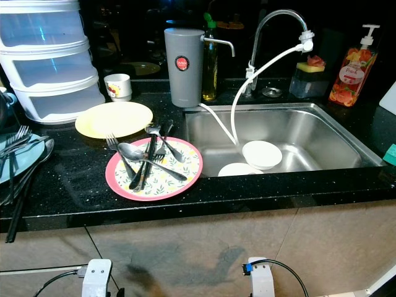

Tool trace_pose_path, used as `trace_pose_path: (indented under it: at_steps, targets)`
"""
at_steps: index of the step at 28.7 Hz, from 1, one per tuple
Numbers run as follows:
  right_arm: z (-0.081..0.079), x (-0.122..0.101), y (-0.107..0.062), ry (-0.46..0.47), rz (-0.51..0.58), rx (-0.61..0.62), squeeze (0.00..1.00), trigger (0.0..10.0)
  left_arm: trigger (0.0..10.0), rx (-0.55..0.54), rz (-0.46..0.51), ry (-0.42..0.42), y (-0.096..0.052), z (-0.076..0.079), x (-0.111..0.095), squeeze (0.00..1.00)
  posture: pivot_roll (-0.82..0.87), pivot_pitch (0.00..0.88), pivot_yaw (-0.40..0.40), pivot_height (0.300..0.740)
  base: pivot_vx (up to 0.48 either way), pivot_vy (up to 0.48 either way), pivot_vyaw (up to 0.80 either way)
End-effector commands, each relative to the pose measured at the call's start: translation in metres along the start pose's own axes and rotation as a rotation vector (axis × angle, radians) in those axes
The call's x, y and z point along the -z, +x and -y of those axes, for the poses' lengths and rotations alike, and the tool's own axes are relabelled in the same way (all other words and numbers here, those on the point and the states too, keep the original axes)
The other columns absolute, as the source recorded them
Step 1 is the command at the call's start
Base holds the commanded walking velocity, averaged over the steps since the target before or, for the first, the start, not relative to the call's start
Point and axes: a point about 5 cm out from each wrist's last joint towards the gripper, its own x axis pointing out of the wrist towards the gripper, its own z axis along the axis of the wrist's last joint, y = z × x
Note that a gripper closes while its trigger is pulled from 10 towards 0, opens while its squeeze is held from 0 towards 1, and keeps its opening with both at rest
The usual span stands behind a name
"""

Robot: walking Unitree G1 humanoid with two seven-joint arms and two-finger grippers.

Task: Kitchen organization

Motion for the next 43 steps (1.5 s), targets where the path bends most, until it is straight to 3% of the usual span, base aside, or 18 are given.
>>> trace_pose_path:
  at_steps: [1, 3, 8, 16, 19, 24, 27, 30, 32, 33, 37, 43]
  targets:
    - [0.011, 0.007, -0.002, 0.086, -0.025, 0.079, 0.0, 10.0, 10.0, 0.017, -0.021, 0.012, 0.001, 0.004, 0.002, 0.0, -0.03, 0.01, -0.012, 0.74, 0.0, 0.0, 0.0]
    - [0.012, 0.011, -0.002, 0.141, -0.044, 0.077, 0.0, 10.0, 10.0, 0.017, -0.021, 0.012, 0.002, 0.004, 0.0, 0.0, -0.03, 0.009, -0.006, 0.74, 0.0, 0.0, 0.0]
    - [0.014, 0.018, -0.003, 0.103, -0.08, 0.071, 0.0, 10.0, 10.0, -0.004, -0.061, -0.008, 0.002, 0.003, 0.004, 0.0, -0.04, 0.009, -0.001, 0.74, 0.0, 0.0, 0.0]
    - [0.026, 0.02, -0.006, 0.129, -0.07, 0.097, 0.0, 10.0, 10.0, 0.01, -0.085, -0.019, 0.002, 0.013, 0.01, 0.0, -0.06, 0.03, -0.004, 0.74, 0.0, 0.0, 0.0]
    - [0.04, 0.019, -0.008, 0.097, -0.087, 0.119, 0.0, 10.0, 10.0, 0.025, -0.09, -0.027, 0.001, 0.02, 0.013, 0.0, -0.08, 0.043, -0.027, 0.74, 0.0, 0.0, 0.0]
    - [0.043, 0.02, -0.009, 0.035, -0.103, 0.106, 0.0, 10.0, 10.0, 0.033, -0.107, -0.015, -0.004, 0.023, 0.024, 0.0, -0.07, 0.031, -0.044, 0.74, 0.0, 0.0, 0.0]
    - [0.04, 0.02, -0.008, 0.019, -0.106, 0.093, 0.0, 10.0, 10.0, 0.035, -0.107, -0.021, -0.006, 0.023, 0.028, 0.0, -0.07, 0.026, -0.046, 0.74, 0.0, 0.0, 0.0]
    - [0.026, 0.022, -0.006, -0.009, -0.112, 0.048, 0.0, 10.0, 10.0, 0.021, -0.12, -0.017, -0.012, 0.015, 0.036, 0.0, -0.06, 0.019, -0.058, 0.74, 0.0, 0.0, 0.0]
    - [0.009, 0.026, -0.004, -0.034, -0.126, 0.003, 0.0, 10.0, 10.0, -0.022, -0.121, -0.023, -0.015, 0.002, 0.039, 0.0, -0.01, 0.037, -0.056, 0.74, 0.0, 0.0, 0.0]
    - [0.009, 0.026, -0.004, -0.034, -0.126, 0.003, 0.0, 10.0, 10.0, -0.022, -0.121, -0.023, -0.015, 0.002, 0.039, 0.0, -0.01, 0.037, -0.056, 0.74, 0.0, 0.0, 0.0]
    - [-0.012, 0.032, -0.004, -0.012, -0.139, -0.054, 0.0, 10.0, 10.0, -0.063, -0.069, -0.02, -0.016, -0.016, 0.03, 0.0, 0.06, 0.069, -0.091, 0.74, 0.0, 0.0, 0.0]
    - [-0.024, 0.039, -0.005, -0.007, -0.144, -0.097, 0.0, 10.0, 10.0, -0.079, -0.055, 0.011, -0.016, -0.03, 0.024, 0.0, 0.07, 0.042, -0.061, 0.74, 0.0, 0.0, 0.0]
